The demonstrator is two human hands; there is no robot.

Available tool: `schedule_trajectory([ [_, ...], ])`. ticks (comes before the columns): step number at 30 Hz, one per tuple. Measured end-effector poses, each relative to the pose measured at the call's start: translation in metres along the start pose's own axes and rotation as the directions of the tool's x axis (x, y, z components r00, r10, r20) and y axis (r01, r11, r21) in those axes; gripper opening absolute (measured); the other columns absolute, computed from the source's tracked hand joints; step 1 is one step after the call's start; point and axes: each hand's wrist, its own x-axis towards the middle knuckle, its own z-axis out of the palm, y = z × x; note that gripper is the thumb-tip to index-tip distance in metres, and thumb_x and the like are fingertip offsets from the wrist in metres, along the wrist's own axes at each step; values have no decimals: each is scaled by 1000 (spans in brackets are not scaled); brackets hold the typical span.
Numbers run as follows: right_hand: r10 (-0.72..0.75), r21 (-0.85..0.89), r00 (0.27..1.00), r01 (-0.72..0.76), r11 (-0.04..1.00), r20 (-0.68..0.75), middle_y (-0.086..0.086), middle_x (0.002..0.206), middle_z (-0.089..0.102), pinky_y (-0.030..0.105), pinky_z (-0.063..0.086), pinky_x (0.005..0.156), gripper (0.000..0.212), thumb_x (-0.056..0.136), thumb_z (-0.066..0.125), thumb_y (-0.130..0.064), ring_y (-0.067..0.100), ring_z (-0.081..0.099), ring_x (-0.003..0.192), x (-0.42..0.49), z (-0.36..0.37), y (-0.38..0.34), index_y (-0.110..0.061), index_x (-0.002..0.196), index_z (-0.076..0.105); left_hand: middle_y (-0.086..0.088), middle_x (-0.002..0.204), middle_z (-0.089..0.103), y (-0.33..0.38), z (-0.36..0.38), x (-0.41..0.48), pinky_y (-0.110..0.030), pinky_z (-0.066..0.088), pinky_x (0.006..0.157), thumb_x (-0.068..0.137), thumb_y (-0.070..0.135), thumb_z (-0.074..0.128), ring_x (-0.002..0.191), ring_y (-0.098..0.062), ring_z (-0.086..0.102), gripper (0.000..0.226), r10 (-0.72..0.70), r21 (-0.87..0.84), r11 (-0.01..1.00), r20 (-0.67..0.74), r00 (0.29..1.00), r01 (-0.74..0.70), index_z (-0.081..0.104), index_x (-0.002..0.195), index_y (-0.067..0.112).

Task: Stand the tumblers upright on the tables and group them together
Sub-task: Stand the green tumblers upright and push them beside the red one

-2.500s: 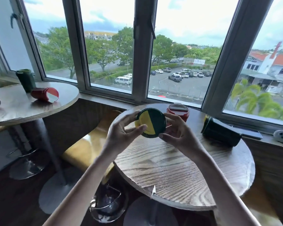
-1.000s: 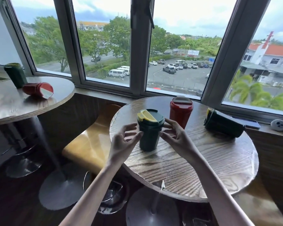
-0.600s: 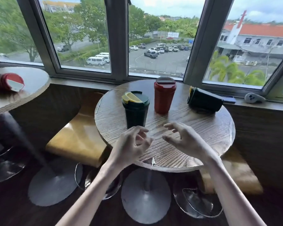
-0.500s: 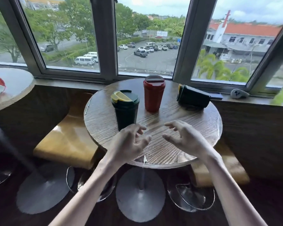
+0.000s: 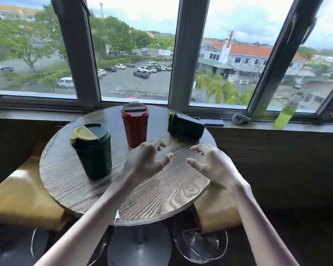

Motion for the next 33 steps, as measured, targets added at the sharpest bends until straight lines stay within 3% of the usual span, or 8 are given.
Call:
schedule_trajectory([
  [6,-47,64,998,49,997,-30,-4,120,62,37,47,91,46,83,60,-53,15,58,108,73,-15,56,-28,122,56,1,114,61,7,39,58,-32,52,70,85,50,58,90,-16,62,46,-111,86,989,-75,991,117,54,119,19],
  [11,-134,108,991,132,985,10,-1,120,62,39,48,91,44,85,60,-47,19,57,108,144,-12,89,-24,122,56,-6,120,57,4,69,92,-38,53,80,80,52,62,99,-20,61,60,-338,-82,940,-101,936,330,48,126,16],
  [14,-171,226,979,141,964,115,2,120,60,32,47,91,44,86,62,-42,13,55,102,184,-6,98,-19,123,55,-6,115,60,4,82,108,-40,52,84,78,55,64,96,-21,62,67,-485,-178,868,-107,868,463,45,129,16],
  [18,-221,331,913,102,938,344,9,117,59,21,44,79,49,89,60,-39,15,56,98,220,3,99,-12,129,50,-5,105,61,0,90,119,-35,51,86,80,56,63,97,-21,61,70,-570,-213,812,-95,816,543,41,133,16],
  [23,-278,404,849,84,911,450,8,112,65,25,49,78,41,92,56,-40,16,61,94,237,12,104,-12,122,58,-6,95,67,-3,96,127,-29,53,78,82,46,66,84,-17,65,56,-600,-333,773,-103,793,541,50,125,14],
  [27,-293,466,873,88,881,390,0,98,65,15,47,68,40,87,62,-41,5,59,80,236,17,108,-14,117,59,-2,94,67,-1,103,131,-18,47,70,80,40,72,80,-12,62,51,-575,-370,788,-155,803,492,54,120,15],
  [30,-280,539,900,61,840,335,3,98,68,21,51,71,43,82,69,-42,9,62,81,235,20,113,-17,116,61,-5,100,68,2,106,135,-11,49,66,77,34,76,76,-11,63,51,-576,-434,779,-213,789,452,55,119,14],
  [33,-271,657,930,45,753,248,3,97,68,20,52,66,39,78,75,-30,7,63,76,232,16,109,-21,113,61,-6,109,67,8,101,143,-12,51,67,75,26,79,73,-9,65,49,-546,-482,795,-305,780,368,57,117,15],
])
